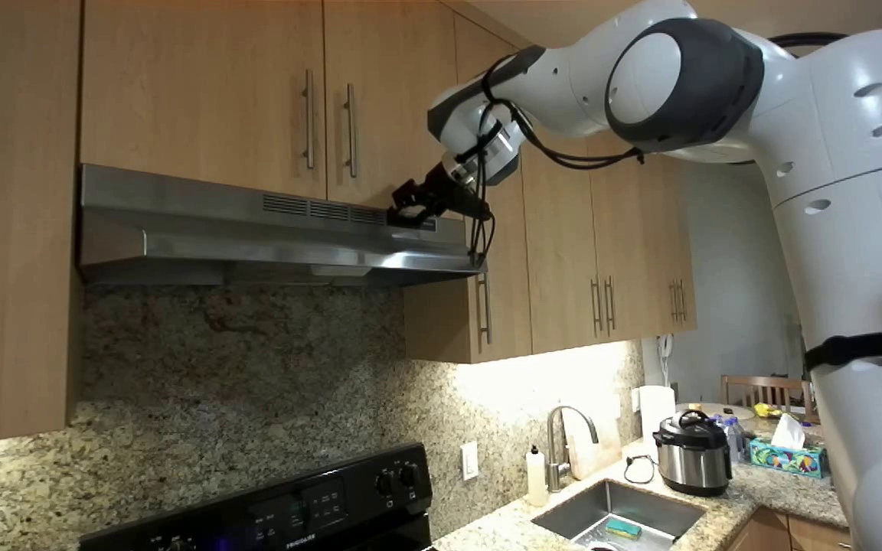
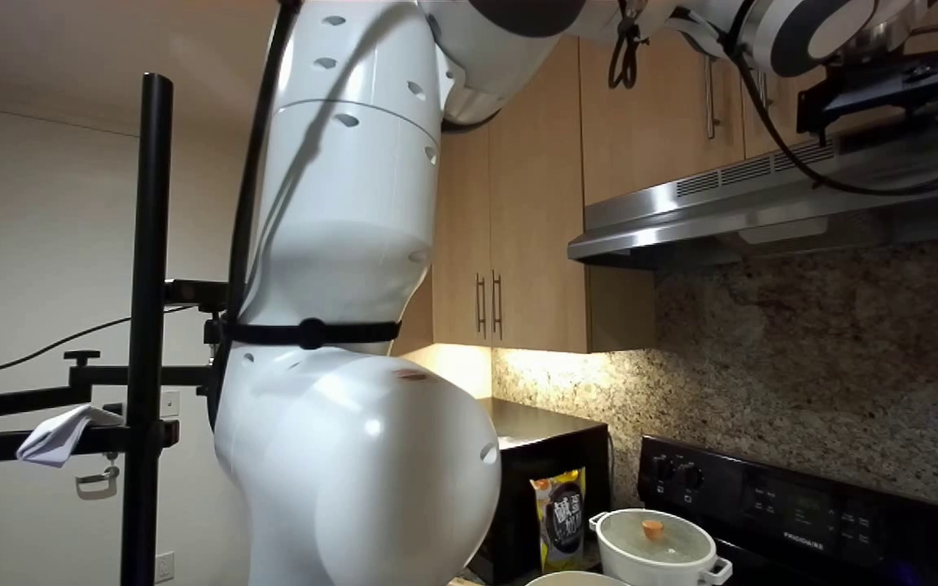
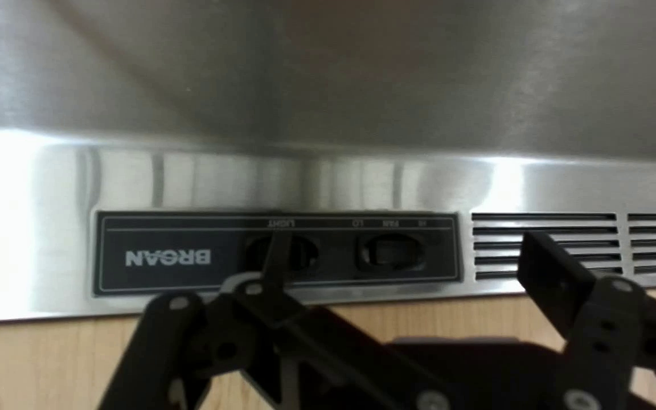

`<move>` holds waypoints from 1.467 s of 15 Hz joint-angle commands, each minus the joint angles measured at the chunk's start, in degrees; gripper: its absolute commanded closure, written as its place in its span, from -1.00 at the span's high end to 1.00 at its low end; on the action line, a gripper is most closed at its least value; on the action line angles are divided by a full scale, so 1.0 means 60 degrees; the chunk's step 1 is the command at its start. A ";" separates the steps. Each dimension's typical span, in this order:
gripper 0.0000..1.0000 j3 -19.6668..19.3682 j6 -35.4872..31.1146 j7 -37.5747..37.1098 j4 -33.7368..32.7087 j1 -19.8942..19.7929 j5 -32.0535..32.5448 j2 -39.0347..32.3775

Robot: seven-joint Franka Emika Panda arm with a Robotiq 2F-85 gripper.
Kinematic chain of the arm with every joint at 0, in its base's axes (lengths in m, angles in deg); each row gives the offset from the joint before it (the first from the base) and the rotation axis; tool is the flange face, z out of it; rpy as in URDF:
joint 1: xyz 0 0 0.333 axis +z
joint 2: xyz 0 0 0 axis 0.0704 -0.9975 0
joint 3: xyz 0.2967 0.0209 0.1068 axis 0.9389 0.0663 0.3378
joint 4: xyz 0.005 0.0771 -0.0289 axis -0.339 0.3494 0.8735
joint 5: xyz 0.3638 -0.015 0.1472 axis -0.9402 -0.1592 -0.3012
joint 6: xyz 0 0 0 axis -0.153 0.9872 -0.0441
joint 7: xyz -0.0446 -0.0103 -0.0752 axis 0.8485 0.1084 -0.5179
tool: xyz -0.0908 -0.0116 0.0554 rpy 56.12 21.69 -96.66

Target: Turn on the stove light

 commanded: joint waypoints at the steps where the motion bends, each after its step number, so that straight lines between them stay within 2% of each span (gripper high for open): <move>1: 1.00 0.0061 0.0240 0.0157 -0.0121 -0.0013 -0.0294 -0.0027; 22: 1.00 0.0213 0.0647 -0.0066 -0.0357 0.0025 -0.0181 -0.0219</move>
